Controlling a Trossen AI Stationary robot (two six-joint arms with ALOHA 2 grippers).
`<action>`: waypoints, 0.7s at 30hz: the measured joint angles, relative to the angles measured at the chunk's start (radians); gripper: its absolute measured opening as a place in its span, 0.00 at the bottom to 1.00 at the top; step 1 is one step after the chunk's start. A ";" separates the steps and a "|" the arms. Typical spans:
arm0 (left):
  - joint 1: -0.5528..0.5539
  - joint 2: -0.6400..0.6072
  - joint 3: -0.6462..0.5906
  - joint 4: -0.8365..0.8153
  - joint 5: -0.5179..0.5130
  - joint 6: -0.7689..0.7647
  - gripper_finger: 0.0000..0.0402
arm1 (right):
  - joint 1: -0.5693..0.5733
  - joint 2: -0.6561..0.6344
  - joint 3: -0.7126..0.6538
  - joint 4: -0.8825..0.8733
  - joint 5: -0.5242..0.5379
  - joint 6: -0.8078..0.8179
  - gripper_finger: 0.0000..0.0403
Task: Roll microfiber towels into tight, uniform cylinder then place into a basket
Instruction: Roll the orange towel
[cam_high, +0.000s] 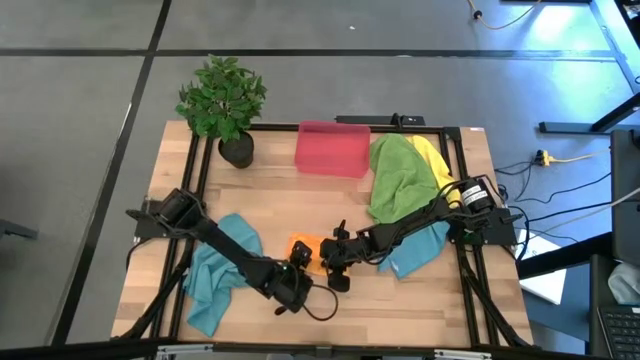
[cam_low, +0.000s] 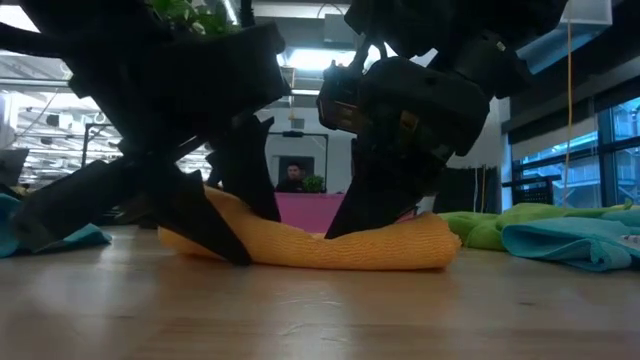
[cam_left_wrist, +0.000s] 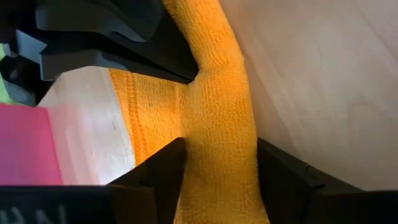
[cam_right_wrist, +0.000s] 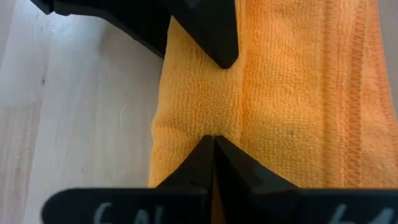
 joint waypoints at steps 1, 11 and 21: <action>0.001 0.001 0.000 0.000 0.003 0.000 0.40 | 0.000 0.000 0.000 0.000 -0.001 0.000 0.05; 0.005 0.013 -0.002 -0.001 0.020 0.000 0.15 | 0.001 -0.004 0.000 0.001 0.015 -0.026 0.05; 0.021 0.007 -0.003 -0.004 0.088 -0.114 0.01 | 0.024 -0.119 -0.005 -0.095 0.220 -0.096 0.05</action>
